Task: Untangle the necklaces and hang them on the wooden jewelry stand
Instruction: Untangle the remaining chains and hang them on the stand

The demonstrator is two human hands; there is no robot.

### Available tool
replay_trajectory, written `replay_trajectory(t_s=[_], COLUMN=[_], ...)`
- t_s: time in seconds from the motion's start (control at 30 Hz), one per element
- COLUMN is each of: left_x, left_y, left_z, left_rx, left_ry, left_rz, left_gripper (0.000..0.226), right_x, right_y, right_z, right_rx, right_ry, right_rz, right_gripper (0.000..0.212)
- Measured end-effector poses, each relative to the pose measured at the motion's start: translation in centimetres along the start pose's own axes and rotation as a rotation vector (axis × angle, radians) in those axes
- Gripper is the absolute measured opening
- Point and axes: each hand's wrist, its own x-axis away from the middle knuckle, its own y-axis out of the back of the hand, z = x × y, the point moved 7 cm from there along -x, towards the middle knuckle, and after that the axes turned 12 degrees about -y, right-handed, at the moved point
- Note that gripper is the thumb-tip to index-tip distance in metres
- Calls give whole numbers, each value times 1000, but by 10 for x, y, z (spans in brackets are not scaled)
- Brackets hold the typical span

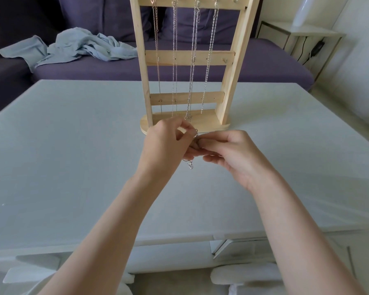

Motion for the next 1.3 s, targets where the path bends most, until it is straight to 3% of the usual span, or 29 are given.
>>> replay_trajectory(t_s=[0.23,0.43,0.67,0.83,1.07,1.3], left_x=[1,0,0,0,1,2], left_y=[-4,-5,-5,-5,-6,-9], left_z=[-2,-3,-8,-8,-7,-5], left_rx=[161,214,113,165,112,53], left_ry=[47,55,-17,16,-8,4], left_rz=[-10,-5,-14,-28,7,93], left_gripper=[13,16,15,14,8,10], right_x=[1,5,8,10,10,10], right_y=[2,-1,6,12,14,28], right_z=[-1,-1,10,20,17,18], right_rx=[-212,-62,113,190,102,96], right_ry=[-128,-128,82,211,182,254], right_rz=[66,205,15,-131,-141,-350], right_gripper=[16,18,12,11,15,17])
